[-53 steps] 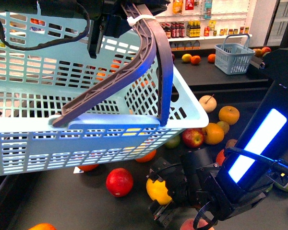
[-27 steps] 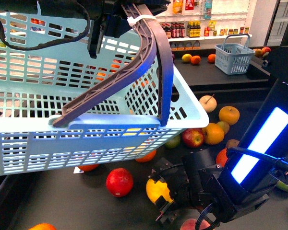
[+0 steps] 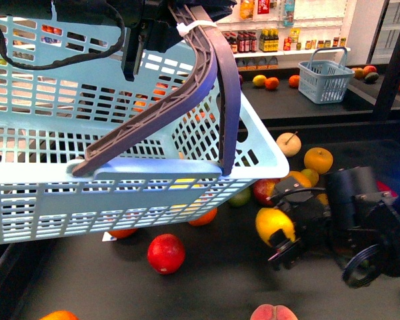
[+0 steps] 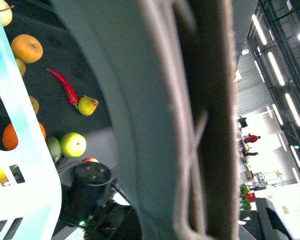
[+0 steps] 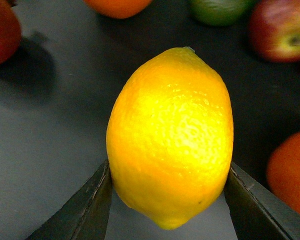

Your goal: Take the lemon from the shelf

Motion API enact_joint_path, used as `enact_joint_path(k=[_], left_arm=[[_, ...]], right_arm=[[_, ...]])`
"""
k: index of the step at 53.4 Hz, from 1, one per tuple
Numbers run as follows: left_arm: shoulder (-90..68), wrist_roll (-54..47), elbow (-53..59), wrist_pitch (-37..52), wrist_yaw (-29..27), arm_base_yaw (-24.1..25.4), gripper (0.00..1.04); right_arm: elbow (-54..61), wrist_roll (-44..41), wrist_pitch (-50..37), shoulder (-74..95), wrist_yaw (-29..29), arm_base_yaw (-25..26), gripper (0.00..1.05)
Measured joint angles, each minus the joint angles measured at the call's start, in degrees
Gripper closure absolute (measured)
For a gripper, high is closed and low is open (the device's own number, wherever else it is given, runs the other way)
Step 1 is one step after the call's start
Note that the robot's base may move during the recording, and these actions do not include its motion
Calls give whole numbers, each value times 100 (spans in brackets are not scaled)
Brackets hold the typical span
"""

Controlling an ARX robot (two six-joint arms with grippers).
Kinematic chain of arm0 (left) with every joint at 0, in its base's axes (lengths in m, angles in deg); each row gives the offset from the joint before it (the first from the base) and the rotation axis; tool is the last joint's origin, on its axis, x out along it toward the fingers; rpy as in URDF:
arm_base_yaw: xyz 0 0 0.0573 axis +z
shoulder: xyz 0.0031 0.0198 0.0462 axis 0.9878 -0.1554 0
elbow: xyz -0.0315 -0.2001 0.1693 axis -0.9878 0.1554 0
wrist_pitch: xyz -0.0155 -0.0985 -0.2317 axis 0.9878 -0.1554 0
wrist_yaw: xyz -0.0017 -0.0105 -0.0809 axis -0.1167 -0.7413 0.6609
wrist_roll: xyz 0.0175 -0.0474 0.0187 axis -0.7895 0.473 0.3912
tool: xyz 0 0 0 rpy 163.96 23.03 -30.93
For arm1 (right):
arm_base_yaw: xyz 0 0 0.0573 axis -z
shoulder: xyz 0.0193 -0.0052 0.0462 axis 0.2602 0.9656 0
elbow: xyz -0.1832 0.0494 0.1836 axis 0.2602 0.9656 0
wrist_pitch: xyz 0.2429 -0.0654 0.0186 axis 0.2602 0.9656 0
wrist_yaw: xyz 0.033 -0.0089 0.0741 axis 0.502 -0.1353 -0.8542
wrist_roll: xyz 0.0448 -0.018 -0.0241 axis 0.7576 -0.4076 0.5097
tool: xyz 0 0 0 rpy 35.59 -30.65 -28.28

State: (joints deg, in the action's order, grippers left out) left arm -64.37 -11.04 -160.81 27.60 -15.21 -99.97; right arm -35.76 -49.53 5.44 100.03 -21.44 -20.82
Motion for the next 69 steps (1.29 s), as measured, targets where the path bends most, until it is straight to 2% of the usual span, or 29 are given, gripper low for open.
enact_joint_path(k=[5,12,27,43,56,69], left_arm=[[0,0,0,0,2,0,99],[0,-2,0,0,0,0,99],[0,0,0,0,9,0,99],[0,0,0,0,2,0,99],[0,0,0,0,2,0,99],[0,-2,0,0,0,0,99]], right_arm=[[457,7,-118,-518,-101,380,47],[922,168,-229,-1246,-304,658,47],[1397,800,-151,-3147,-791,704,47],[1694,1379,136,-4148,-1027,184,47],[1674,1714,221,-4144,-846,-479,47],[1469,1923,308,-3941,-686,-778,48]])
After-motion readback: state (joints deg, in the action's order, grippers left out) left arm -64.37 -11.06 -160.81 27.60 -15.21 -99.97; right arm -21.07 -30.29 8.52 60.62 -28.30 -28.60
